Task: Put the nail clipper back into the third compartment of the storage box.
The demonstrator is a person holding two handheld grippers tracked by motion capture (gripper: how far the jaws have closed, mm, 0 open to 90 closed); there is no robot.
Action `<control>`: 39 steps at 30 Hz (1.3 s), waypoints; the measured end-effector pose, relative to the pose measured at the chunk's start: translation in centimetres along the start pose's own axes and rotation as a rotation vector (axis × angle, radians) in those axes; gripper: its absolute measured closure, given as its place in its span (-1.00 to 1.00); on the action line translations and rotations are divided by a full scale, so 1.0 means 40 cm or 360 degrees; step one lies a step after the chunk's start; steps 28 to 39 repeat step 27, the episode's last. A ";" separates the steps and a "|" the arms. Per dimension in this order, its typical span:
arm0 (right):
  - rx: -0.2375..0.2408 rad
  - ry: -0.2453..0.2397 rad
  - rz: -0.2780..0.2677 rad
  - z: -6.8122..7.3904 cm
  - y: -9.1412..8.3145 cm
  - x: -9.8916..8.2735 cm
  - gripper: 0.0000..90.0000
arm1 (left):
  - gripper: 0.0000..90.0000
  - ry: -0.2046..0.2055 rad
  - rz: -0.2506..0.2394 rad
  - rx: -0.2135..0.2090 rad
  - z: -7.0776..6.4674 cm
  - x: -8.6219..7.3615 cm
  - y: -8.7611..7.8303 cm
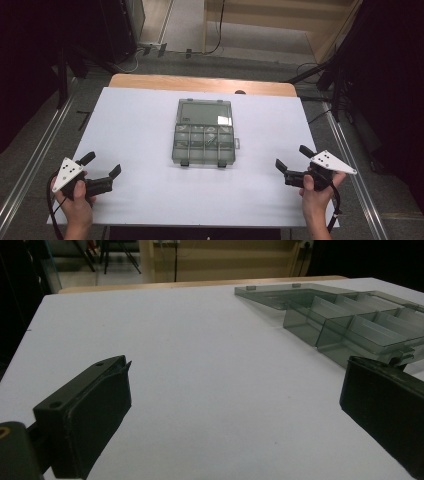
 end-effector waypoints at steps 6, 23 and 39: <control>-0.0012 0.0032 -0.0013 -0.017 -0.016 -0.033 -1.00 | -1.00 -0.0002 -0.0004 -0.0004 0.000 0.001 0.000; -0.0101 0.0202 -0.0036 -0.088 -0.050 -0.111 -1.00 | -1.00 -0.0021 -0.0011 -0.0013 0.001 0.003 0.002; -0.0092 0.0201 -0.0024 -0.090 -0.046 -0.116 -1.00 | -1.00 -0.0018 -0.0008 -0.0014 0.001 0.002 0.001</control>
Point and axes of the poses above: each handheld gripper's, and its own axes: y roughly forward along the jaws, x roughly out of its top, z roughly to its left, the point moved 9 cm from there along y, roughly forward along the jaws, and after that the axes turned 1 degree about -z, right-handed, at the moved point
